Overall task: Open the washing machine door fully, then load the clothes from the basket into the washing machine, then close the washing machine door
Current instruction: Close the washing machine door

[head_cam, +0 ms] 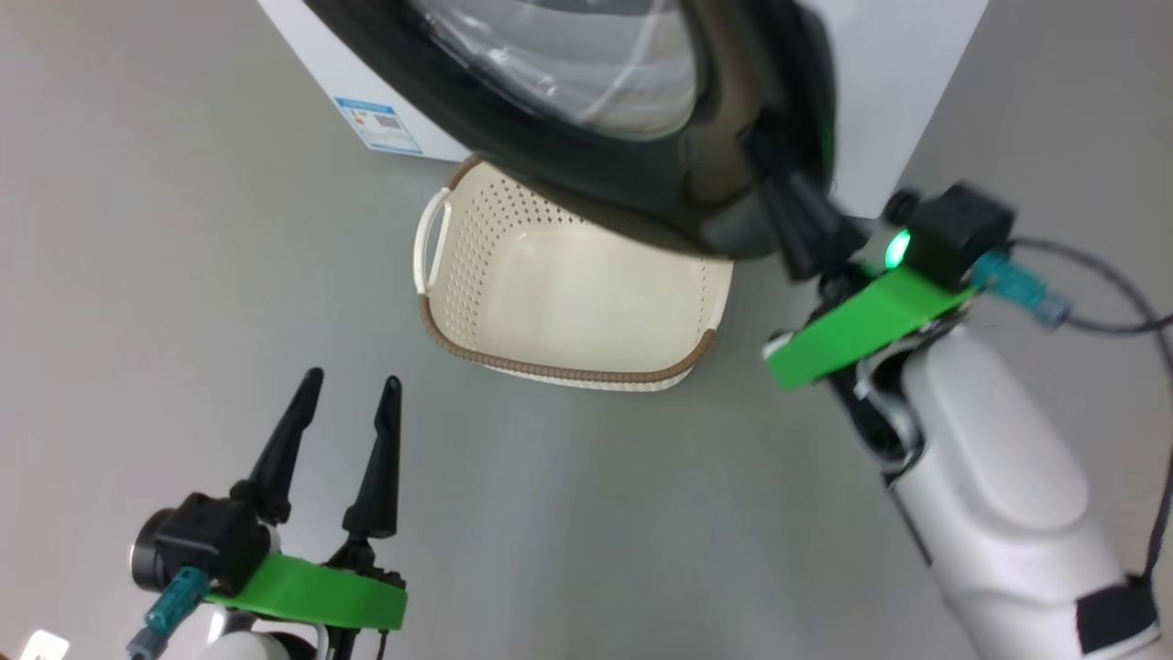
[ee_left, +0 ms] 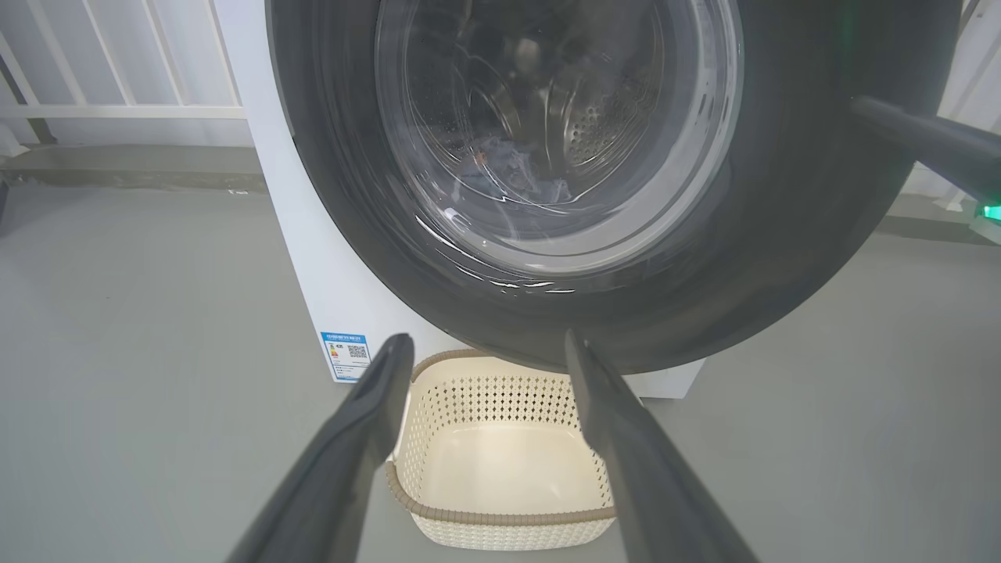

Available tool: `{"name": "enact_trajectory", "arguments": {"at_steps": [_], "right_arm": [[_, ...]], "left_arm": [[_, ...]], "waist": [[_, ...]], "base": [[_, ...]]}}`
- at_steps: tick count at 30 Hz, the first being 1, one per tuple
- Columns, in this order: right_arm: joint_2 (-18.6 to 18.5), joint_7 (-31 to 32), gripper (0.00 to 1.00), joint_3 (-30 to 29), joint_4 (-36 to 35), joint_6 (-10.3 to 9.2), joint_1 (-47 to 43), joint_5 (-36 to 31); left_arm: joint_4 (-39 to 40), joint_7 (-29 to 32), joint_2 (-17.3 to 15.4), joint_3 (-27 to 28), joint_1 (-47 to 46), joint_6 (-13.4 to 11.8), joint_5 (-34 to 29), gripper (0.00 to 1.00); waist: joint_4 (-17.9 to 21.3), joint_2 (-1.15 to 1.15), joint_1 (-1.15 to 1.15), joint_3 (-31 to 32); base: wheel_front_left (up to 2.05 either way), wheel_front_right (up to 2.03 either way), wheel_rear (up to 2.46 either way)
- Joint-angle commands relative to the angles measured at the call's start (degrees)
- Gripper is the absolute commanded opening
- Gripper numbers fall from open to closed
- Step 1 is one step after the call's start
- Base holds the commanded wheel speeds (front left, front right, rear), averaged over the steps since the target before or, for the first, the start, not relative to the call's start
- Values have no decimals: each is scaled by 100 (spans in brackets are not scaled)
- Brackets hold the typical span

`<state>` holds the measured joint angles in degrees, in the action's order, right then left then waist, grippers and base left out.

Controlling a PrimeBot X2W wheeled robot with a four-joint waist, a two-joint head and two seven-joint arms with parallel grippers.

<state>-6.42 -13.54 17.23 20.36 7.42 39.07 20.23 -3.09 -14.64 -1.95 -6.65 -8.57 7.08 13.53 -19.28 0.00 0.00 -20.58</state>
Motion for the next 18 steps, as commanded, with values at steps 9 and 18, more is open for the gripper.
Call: {"name": "enact_trajectory", "arguments": {"at_steps": [9, 18], "right_arm": [[20, -121, 0, -571, 467, 7, 1043, -202], [-120, -142, 0, -886, 1145, 7, 2017, -449]], "left_arm": [[127, -36, -93, -21, -315, 34, 142, 100], [133, -36, -93, -272, -536, 39, 250, 100]], "waist": [[-126, 0, 0, -297], [-311, 0, 0, -625]], "base": [[0, 0, 0], [0, 0, 0]]}}
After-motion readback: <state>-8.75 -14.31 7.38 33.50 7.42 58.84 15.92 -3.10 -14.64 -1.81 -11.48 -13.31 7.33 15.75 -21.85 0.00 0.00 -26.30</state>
